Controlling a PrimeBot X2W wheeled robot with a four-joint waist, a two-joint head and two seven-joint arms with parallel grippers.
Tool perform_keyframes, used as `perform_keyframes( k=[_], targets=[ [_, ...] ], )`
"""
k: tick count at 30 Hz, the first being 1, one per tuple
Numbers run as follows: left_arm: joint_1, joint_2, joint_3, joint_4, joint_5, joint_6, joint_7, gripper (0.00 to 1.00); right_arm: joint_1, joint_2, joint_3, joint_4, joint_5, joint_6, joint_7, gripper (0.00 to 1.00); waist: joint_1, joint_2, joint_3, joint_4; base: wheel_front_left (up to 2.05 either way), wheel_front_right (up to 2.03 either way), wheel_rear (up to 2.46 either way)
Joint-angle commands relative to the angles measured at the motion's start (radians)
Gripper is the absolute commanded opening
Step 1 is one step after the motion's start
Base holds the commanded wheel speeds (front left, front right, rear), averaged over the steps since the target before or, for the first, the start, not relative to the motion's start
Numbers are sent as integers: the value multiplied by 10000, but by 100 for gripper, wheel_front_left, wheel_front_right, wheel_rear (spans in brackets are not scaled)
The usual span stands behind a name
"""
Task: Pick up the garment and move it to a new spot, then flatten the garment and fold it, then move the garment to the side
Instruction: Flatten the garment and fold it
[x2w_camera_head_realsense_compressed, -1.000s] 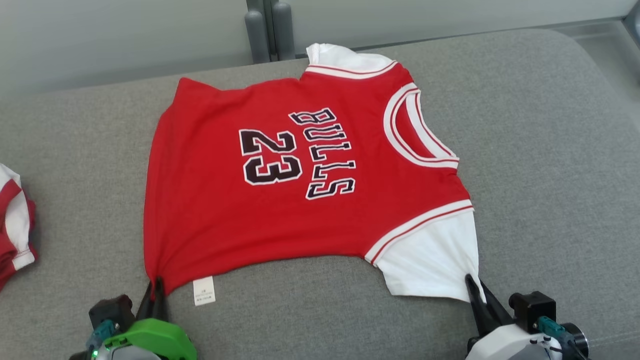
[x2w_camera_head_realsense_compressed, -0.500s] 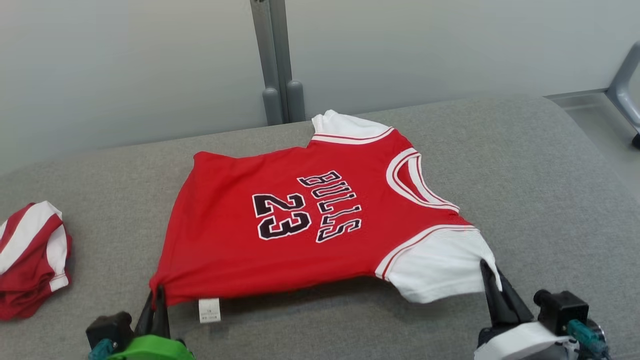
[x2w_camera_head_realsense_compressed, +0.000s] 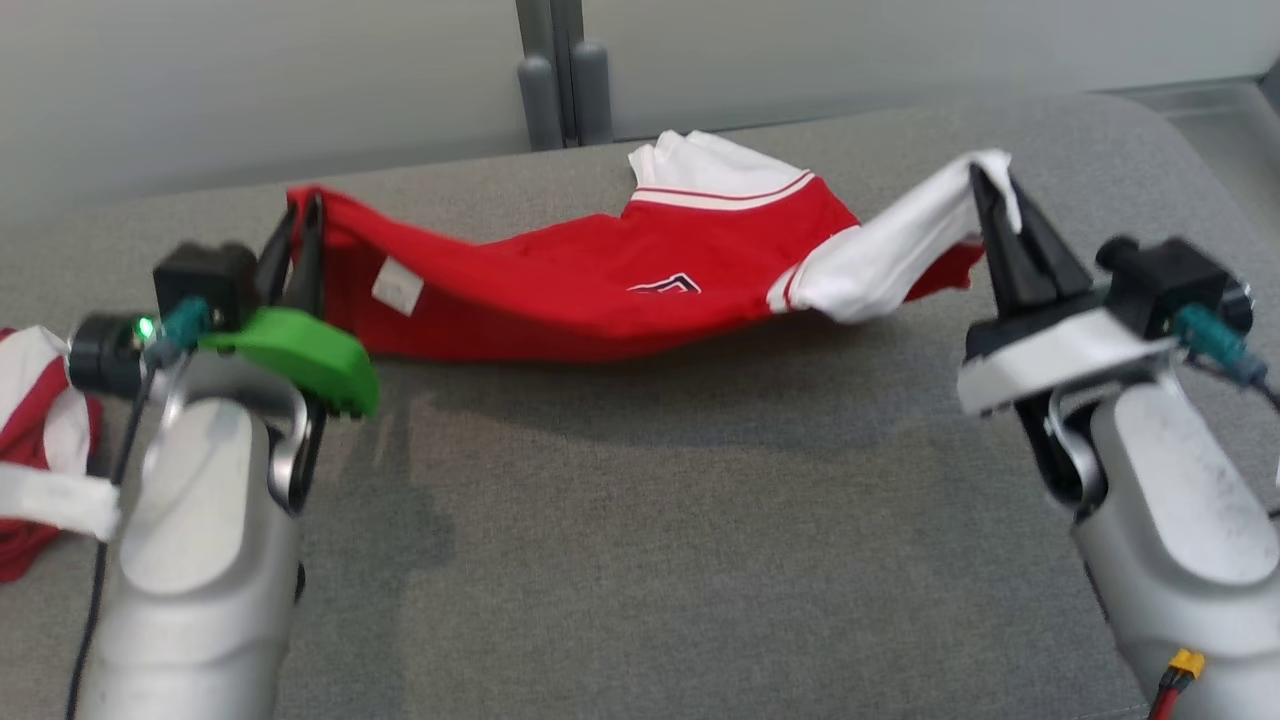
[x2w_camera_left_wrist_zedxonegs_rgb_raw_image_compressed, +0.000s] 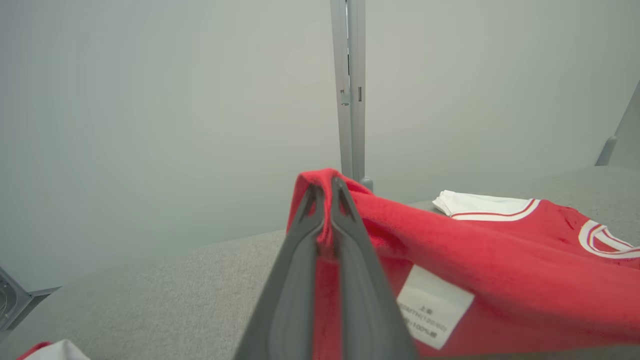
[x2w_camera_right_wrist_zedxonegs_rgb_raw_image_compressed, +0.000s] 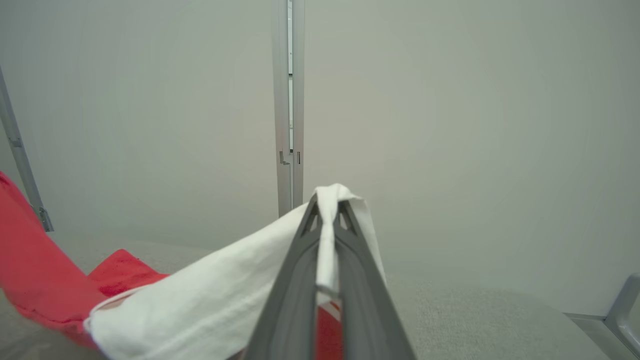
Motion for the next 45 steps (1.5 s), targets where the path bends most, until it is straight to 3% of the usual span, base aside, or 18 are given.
perform_keyframes(
  k=[1,7,11,18,24,28,32,33,34,38,45],
  targets=[
    [-470,105,-46,39,45,-23,52,0,-489,-46,14,85,113,-18,38,0,0,0,1916,125,0,0,0],
    [-4349,443,-235,835,215,-47,738,0,-4597,-975,150,1609,-107,-18,326,0,0,0,4197,411,0,0,0],
    [-6878,620,-512,1418,621,68,515,0,-7505,-1630,-63,2630,-943,-18,423,0,0,0,5062,604,0,0,0],
    [-9991,881,-878,2339,1279,461,-641,0,-11147,-2027,-666,3658,-2214,-20,108,0,0,0,5257,773,0,0,0],
    [-10619,929,-966,2421,1228,383,-931,0,-12097,-2092,-861,3642,-2615,-20,-49,0,0,0,5300,661,0,0,0],
    [-9791,1085,-826,2548,982,449,-934,0,-11349,-2326,-1035,3047,-2551,-20,-50,0,0,0,5554,508,0,0,0],
    [-8481,1195,-740,2763,782,392,-931,0,-9853,-2476,-656,2227,-1771,-23,-53,0,0,0,5752,275,0,0,0],
    [-7538,1119,-623,2645,589,368,-928,0,-8651,-2607,-399,1838,-1321,-24,-52,0,0,0,5690,185,0,0,0],
    [-7538,1119,-623,2645,589,368,-928,0,-8651,-2607,-399,1838,-1321,-24,-52,0,0,0,5690,185,0,0,0],
    [-5158,821,-206,2232,5,347,-929,0,-5841,-2787,-540,1055,-365,-28,-55,0,0,0,5278,79,0,0,0],
    [-607,84,951,2348,-897,489,-845,0,-1145,-2431,-1163,522,535,-34,-56,0,0,0,3658,57,0,0,0]
  ],
)
